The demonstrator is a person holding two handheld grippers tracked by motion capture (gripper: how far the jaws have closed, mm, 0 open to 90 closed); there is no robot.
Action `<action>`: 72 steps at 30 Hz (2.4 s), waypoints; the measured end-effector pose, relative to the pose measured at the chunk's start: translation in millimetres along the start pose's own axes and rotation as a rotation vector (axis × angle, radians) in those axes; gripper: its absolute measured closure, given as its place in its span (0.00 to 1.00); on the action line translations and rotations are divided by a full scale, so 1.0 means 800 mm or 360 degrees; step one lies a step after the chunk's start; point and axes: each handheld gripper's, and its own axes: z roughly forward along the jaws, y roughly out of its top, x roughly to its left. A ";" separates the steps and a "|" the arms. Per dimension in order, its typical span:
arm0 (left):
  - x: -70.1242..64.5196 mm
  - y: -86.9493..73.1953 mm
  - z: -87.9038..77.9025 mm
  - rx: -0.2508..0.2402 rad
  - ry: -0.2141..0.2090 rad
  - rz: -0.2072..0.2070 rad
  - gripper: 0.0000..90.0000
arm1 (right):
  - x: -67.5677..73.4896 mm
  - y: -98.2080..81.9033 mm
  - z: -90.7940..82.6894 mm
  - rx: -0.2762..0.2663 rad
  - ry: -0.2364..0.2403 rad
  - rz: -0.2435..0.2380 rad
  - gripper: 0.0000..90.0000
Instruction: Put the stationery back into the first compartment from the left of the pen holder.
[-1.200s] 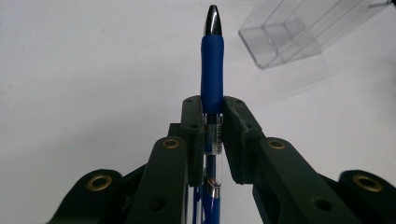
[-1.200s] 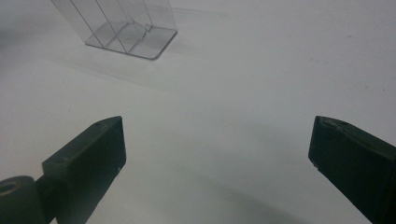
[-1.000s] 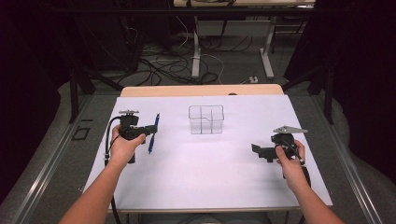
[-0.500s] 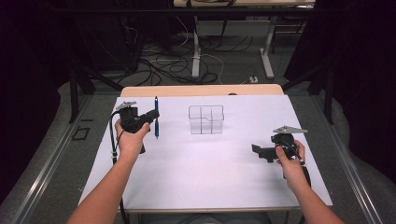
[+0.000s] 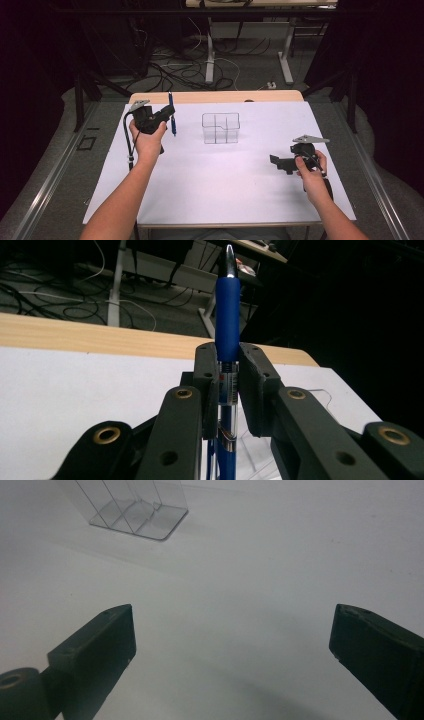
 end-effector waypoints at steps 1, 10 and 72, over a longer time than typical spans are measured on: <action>-0.002 0.001 0.002 -0.0003 -0.0006 -0.0015 0.88 | 0.000 0.000 0.000 0.0000 0.0000 0.0000 0.05; -0.016 0.011 0.016 -0.0028 -0.0031 0.0012 0.88 | -0.001 0.000 0.000 -0.0008 0.0003 0.0000 0.05; -0.081 0.001 0.116 0.0033 -0.0056 0.0119 0.88 | -0.002 -0.001 -0.002 -0.0005 0.0007 -0.0003 0.07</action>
